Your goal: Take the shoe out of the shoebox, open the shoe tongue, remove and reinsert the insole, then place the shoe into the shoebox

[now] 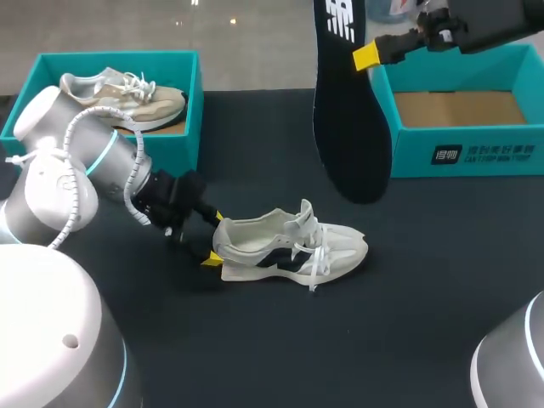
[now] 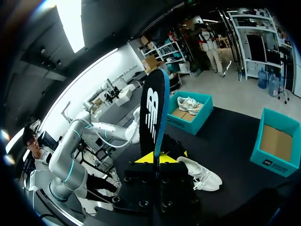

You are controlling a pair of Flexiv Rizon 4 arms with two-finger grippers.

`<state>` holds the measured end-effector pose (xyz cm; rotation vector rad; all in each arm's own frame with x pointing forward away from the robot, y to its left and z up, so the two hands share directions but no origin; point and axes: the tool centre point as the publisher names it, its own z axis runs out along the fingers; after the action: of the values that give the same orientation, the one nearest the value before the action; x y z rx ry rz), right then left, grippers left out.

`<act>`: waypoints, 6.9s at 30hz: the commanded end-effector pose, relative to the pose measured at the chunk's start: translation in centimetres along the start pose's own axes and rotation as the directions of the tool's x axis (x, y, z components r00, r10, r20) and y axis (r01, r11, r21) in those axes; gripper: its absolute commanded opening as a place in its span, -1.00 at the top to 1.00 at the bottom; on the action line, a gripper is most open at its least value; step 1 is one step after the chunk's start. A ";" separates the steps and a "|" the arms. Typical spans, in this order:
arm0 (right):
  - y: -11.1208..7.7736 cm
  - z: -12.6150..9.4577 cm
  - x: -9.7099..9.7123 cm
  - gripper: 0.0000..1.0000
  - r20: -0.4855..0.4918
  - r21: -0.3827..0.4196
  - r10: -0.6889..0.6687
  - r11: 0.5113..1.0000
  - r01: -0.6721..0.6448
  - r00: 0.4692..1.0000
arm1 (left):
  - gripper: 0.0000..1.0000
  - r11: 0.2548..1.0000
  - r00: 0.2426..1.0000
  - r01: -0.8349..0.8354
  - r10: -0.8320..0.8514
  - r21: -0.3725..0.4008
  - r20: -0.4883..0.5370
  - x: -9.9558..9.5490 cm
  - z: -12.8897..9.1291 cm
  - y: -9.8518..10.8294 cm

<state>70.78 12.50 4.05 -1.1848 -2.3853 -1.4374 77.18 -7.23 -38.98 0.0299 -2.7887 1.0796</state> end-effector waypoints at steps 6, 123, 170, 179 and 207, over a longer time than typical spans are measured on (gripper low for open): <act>0.2 0.2 0.0 1.00 0.001 0.003 0.001 1.000 -0.001 1.000 | -1.00 0.977 0.999 0.038 -0.039 -0.208 -0.002 0.4 -1.5 -1.5; 0.2 0.2 0.0 1.00 0.001 0.003 0.001 1.000 -0.001 1.000 | 1.00 0.825 0.997 0.058 -0.019 -0.563 0.075 -2.3 3.9 -9.2; 0.2 0.2 0.0 1.00 0.001 0.003 0.001 1.000 -0.001 1.000 | 1.00 0.070 0.040 -0.998 0.533 -0.003 -0.845 -2.3 0.5 -13.0; 0.2 0.2 0.0 1.00 0.001 0.003 0.001 1.000 -0.001 1.000 | 1.00 0.114 0.114 -0.992 0.573 -0.059 -0.811 -3.6 2.2 -12.9; 0.2 0.2 0.0 1.00 0.001 0.003 0.001 1.000 -0.001 1.000 | 1.00 0.048 -0.006 -0.998 0.468 0.031 -0.884 -3.9 7.0 -13.7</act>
<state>70.72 12.41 4.05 -1.1847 -2.3853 -1.4384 80.95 -21.54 -35.08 -2.0170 -1.9117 -0.1262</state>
